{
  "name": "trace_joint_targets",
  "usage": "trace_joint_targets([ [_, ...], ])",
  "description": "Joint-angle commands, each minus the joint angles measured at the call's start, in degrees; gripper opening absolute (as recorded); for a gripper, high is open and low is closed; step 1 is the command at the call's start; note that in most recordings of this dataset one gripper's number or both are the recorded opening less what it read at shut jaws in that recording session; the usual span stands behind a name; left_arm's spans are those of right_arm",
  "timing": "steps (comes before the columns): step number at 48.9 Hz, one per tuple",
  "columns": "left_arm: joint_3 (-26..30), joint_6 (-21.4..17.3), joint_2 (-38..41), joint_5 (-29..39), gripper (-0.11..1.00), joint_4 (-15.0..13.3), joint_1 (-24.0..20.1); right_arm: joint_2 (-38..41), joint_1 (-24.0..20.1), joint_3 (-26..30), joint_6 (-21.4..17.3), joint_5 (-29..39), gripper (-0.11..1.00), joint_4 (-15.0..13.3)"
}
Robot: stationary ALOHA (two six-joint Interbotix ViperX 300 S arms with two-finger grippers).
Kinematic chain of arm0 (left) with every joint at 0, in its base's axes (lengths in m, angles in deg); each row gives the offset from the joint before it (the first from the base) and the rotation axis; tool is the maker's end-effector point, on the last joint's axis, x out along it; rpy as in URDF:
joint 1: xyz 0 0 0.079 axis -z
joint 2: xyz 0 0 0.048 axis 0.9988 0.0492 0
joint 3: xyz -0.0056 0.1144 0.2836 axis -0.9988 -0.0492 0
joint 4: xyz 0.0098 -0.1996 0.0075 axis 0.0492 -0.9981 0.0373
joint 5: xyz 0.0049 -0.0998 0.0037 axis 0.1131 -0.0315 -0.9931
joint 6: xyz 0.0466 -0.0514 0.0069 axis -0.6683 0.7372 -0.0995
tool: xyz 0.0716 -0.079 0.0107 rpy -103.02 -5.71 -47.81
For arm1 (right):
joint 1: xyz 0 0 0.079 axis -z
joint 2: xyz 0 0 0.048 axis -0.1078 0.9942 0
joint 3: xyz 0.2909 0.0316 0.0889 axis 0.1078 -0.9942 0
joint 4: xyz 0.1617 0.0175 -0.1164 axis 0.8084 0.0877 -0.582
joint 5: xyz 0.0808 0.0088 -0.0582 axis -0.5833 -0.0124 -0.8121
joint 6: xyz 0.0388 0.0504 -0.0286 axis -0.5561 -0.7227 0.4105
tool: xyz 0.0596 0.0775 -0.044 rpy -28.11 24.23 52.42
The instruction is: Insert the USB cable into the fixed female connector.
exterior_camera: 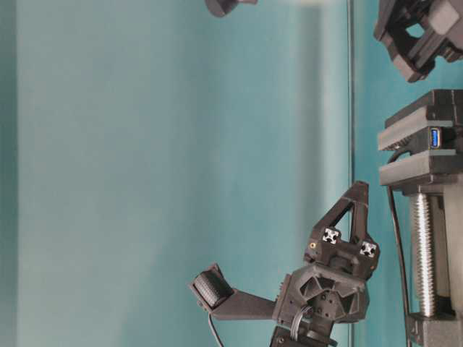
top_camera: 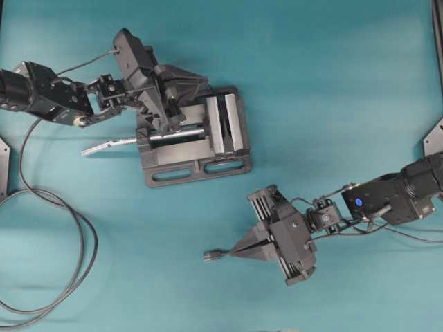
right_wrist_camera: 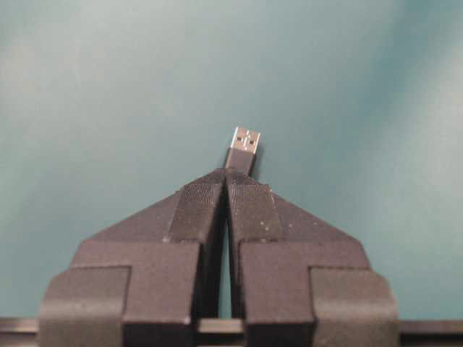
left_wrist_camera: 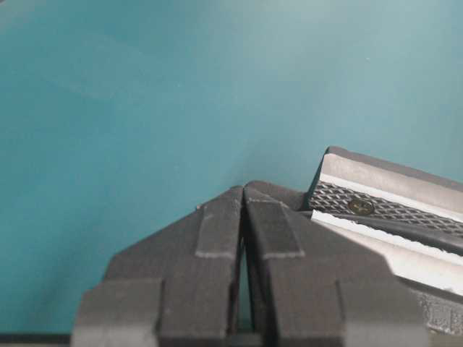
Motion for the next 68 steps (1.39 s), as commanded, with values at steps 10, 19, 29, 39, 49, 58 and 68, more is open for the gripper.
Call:
trace_joint_targets([
  [10,0.7,-0.97,-5.8,7.12,0.03,2.02,1.76,-1.67,0.0,0.79,-0.26,1.49,0.0,0.0],
  [19,-0.26,-1.41,-12.04,18.02,0.02,2.46,3.08,-1.76,0.26,2.11,-3.69,5.8,0.0,1.93],
  [29,-0.97,-1.49,-21.09,31.73,0.16,3.43,7.12,-1.76,0.44,3.96,-6.68,10.37,0.0,1.93],
  [39,-1.76,-1.14,-27.95,36.91,0.73,3.25,11.43,-1.76,0.35,4.83,-6.68,10.9,0.0,1.93],
  [49,-4.75,-0.09,-36.74,43.07,0.94,3.08,14.77,-1.76,0.44,5.1,-6.94,10.9,0.2,1.93],
  [58,-11.16,0.26,-51.59,44.12,0.95,2.9,16.96,-0.97,0.44,5.27,-6.94,9.67,0.74,1.93],
  [68,-22.06,0.35,-74.88,46.58,0.95,2.9,16.96,1.41,0.44,5.71,-7.03,5.45,0.76,2.72],
])
